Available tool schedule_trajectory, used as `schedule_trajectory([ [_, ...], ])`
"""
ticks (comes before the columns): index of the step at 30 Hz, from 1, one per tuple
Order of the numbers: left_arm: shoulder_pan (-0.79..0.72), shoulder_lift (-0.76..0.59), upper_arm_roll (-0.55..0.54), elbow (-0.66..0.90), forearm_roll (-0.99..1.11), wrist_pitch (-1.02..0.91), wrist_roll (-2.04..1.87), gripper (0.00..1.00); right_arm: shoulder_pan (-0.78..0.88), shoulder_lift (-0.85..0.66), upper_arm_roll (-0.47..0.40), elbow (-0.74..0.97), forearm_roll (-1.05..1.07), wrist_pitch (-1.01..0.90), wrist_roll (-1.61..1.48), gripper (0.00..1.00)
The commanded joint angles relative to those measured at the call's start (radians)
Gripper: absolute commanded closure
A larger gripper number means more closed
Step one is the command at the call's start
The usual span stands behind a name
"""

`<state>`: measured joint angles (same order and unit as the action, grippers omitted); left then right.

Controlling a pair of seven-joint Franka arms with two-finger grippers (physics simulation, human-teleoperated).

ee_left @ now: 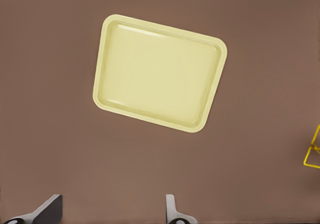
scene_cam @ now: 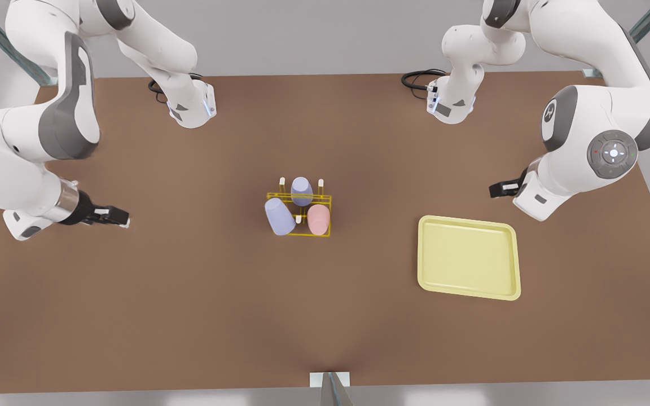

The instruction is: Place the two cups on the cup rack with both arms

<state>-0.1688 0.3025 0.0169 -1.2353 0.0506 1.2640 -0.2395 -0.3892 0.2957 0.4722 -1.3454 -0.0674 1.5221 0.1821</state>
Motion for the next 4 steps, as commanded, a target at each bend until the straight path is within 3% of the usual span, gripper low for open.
schedule_trajectory([
  [1, 0.0, -0.002, 0.0, 0.0, 0.002, -0.005, 0.25, 0.0, -0.019, -0.017, 0.002, -0.014, -0.037, -0.082, -0.21, 0.0],
  [4, 0.0, 0.0, 0.0, 0.0, 0.0, -0.009, 0.249, 0.0, -0.025, -0.02, 0.002, -0.015, -0.037, -0.088, -0.216, 0.0],
])
